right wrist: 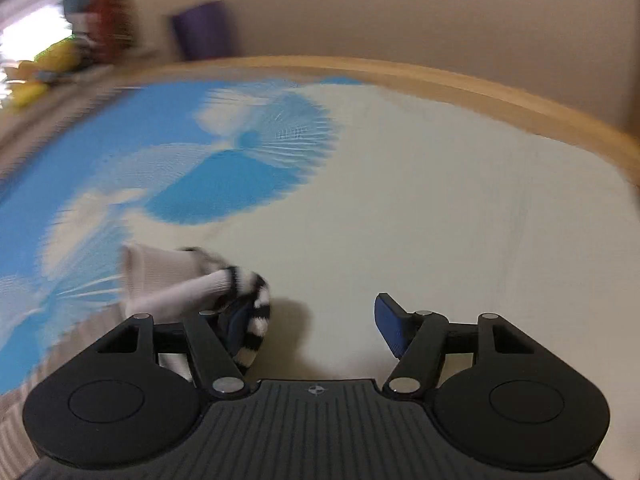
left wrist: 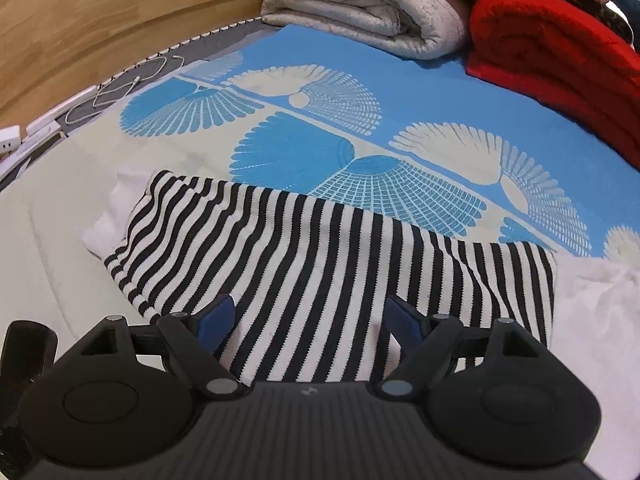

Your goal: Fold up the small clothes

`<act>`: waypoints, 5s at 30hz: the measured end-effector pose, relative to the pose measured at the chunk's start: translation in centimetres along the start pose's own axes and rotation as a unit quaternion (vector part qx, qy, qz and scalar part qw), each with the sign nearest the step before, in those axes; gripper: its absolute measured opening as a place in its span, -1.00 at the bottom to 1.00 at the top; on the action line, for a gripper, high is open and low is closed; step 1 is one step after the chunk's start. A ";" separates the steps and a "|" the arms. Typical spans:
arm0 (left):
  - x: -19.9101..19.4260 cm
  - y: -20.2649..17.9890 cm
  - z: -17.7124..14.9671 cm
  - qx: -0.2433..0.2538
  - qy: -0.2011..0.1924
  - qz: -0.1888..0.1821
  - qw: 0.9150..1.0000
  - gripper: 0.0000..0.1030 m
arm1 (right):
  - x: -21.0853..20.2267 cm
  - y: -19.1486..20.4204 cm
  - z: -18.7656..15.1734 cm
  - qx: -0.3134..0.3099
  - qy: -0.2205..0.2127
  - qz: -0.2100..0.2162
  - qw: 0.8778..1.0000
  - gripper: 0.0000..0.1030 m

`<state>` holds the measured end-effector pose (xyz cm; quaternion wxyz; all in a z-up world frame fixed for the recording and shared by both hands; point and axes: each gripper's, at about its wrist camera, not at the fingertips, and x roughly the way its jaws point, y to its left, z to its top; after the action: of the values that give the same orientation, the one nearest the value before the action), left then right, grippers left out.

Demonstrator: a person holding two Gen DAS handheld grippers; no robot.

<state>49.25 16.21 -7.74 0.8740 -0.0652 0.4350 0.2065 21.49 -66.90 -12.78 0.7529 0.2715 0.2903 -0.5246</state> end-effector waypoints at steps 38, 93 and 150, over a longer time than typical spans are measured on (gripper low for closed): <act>-13.8 2.2 -20.8 0.080 0.216 -0.280 0.932 0.81 | -24.0 -5.1 -23.1 -0.160 0.282 0.389 0.862 0.56; -18.8 -5.3 -22.9 0.220 0.063 -0.168 0.959 0.87 | -30.9 0.3 -24.2 -0.432 0.034 0.395 0.810 -0.83; -31.4 2.0 -31.4 0.407 -0.001 -0.332 0.851 0.83 | -39.7 -9.8 -26.8 -0.606 0.046 0.437 0.663 -0.10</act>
<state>8.54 -0.74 -2.08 0.8393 0.1561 0.4314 -0.2916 -3.04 -25.63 -3.47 0.8796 -0.1259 0.4264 0.1696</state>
